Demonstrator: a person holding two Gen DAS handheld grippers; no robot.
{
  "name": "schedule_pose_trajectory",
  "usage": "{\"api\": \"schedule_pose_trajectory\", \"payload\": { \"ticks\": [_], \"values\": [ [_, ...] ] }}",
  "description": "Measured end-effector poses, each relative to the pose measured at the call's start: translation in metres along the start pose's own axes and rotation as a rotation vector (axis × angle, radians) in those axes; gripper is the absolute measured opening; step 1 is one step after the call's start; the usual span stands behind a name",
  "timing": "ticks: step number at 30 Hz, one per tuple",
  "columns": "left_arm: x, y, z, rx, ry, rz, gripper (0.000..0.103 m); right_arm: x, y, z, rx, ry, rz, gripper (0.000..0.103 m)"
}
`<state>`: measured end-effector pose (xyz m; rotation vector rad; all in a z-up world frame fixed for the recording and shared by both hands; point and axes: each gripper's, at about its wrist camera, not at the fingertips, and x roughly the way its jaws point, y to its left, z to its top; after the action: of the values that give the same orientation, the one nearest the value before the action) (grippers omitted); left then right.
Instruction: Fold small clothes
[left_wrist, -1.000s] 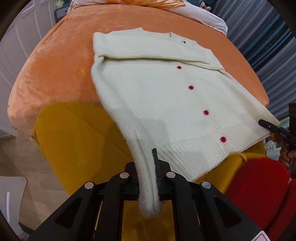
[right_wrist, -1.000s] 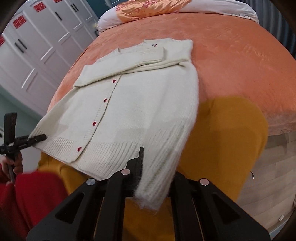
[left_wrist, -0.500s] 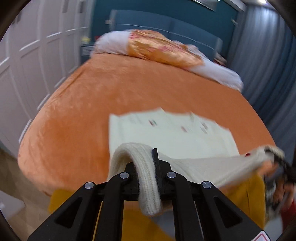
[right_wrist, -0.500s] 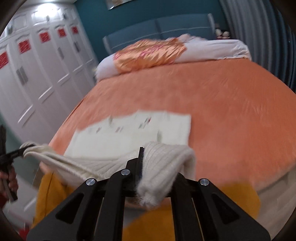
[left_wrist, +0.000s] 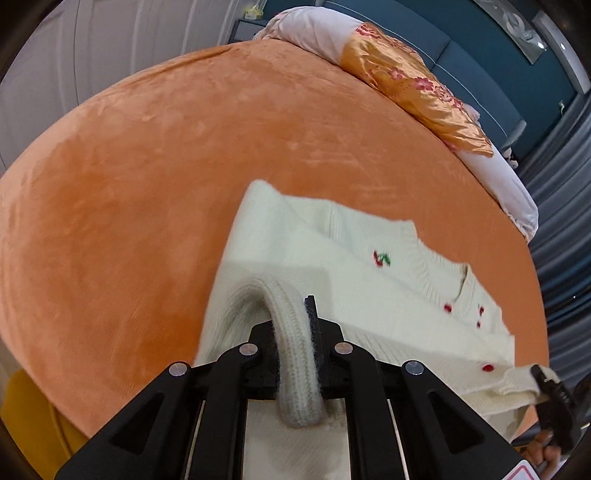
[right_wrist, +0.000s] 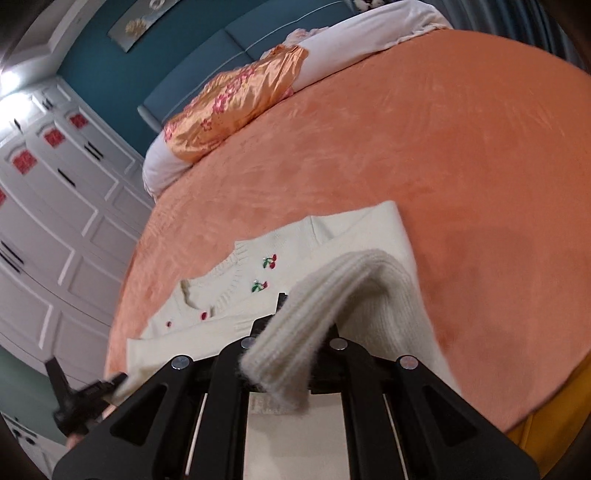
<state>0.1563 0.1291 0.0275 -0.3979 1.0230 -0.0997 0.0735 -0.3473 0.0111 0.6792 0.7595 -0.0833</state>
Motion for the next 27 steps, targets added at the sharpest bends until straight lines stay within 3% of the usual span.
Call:
{"api": "schedule_pose_trajectory", "payload": {
  "ticks": [5,7,8,9,11,13,16,18,19,20,24,27],
  "values": [
    [0.028,-0.008,0.012,-0.017,0.06,0.06,0.016,0.035,-0.011,0.008,0.049,0.059,-0.069,0.012],
    [0.026,0.002,0.013,-0.103,0.046,0.017,0.016,0.027,-0.018,0.006,0.109,0.021,-0.026,0.017],
    [0.017,0.006,0.013,-0.145,0.021,-0.02,0.016,0.016,-0.022,0.006,0.136,-0.019,-0.017,0.034],
    [0.003,0.009,0.012,-0.174,-0.018,-0.071,0.017,-0.001,-0.026,0.004,0.154,-0.09,-0.02,0.058],
    [-0.027,0.008,0.009,-0.142,-0.088,-0.159,0.021,-0.026,-0.031,0.002,0.146,-0.166,-0.021,0.07],
    [-0.044,0.001,0.004,-0.056,-0.098,-0.145,0.024,-0.041,-0.032,-0.002,0.102,-0.164,-0.007,0.07],
    [-0.061,-0.009,-0.012,0.047,-0.124,-0.065,0.025,-0.049,-0.018,-0.019,-0.02,-0.116,-0.049,0.07],
    [-0.077,-0.015,-0.022,0.106,-0.207,-0.004,0.033,-0.044,0.004,-0.043,-0.153,-0.053,-0.049,0.07],
    [-0.083,-0.016,-0.023,0.116,-0.248,0.029,0.045,-0.042,0.012,-0.055,-0.203,-0.027,-0.043,0.07],
    [-0.087,-0.015,-0.024,0.113,-0.281,0.059,0.049,-0.04,0.018,-0.063,-0.226,-0.011,-0.038,0.07],
    [-0.084,-0.021,-0.02,0.146,-0.209,-0.007,0.049,-0.017,0.045,-0.102,-0.322,0.066,-0.02,0.069],
    [-0.072,-0.04,-0.044,0.235,-0.13,-0.042,0.049,-0.004,0.058,-0.119,-0.333,0.119,0.015,0.067]
  ]
}}
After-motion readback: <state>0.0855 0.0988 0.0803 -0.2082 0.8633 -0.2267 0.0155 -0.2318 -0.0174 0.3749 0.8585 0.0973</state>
